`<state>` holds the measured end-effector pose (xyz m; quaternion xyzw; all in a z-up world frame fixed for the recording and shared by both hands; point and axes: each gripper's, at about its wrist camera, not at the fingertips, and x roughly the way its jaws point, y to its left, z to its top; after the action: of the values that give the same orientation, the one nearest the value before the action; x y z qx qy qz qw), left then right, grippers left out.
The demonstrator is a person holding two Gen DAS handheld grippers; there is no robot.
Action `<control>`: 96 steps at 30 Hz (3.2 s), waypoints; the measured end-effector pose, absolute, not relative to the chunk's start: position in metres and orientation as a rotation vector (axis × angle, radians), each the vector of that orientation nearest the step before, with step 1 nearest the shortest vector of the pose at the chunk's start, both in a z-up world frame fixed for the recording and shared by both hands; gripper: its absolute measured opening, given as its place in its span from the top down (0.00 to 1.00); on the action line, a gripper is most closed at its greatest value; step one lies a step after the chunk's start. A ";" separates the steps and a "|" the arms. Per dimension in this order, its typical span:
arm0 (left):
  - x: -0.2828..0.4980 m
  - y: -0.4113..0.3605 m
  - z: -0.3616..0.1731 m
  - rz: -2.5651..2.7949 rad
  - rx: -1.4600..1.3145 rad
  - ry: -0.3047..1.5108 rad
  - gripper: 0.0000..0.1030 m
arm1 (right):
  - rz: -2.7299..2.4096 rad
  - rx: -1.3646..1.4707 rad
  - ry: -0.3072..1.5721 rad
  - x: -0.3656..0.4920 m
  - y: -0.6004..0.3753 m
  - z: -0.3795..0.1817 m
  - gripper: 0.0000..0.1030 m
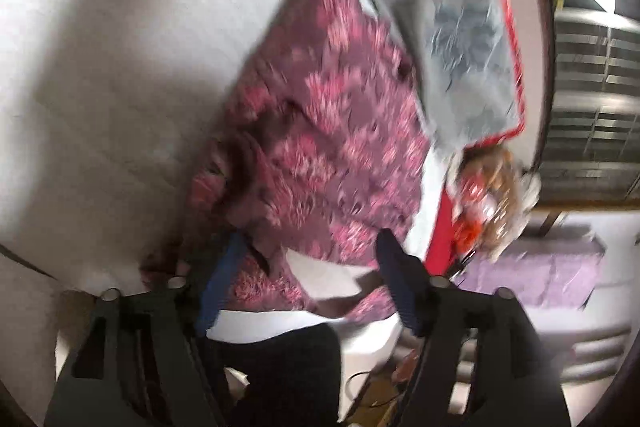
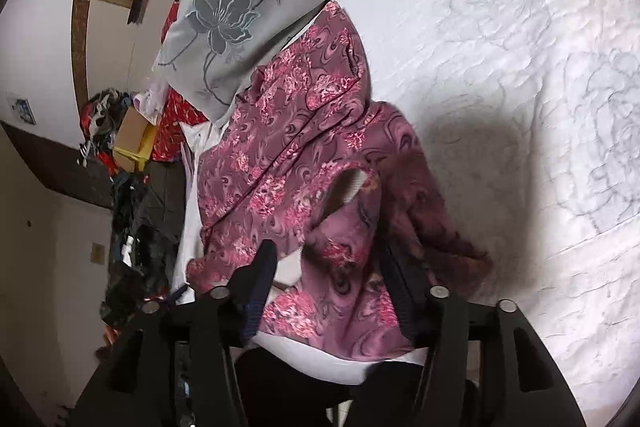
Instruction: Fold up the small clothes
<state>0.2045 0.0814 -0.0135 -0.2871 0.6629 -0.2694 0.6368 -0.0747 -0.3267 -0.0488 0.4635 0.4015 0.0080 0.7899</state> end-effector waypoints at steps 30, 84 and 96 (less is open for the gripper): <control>0.369 0.043 0.034 -0.593 -0.764 1.279 0.97 | -0.025 0.996 0.557 0.081 -0.394 0.000 0.94; 0.347 0.009 -0.023 -0.210 -0.207 1.116 0.39 | -0.380 0.778 0.690 0.136 -0.423 -0.034 0.81; 0.337 0.007 -0.028 -0.272 -0.144 1.171 0.39 | -0.199 0.769 0.721 0.025 -0.360 -0.042 0.94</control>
<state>0.3372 0.0071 -0.0279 -0.0678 0.5502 -0.1277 0.8224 0.0252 -0.3602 -0.0425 0.3662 0.3435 -0.0948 0.8596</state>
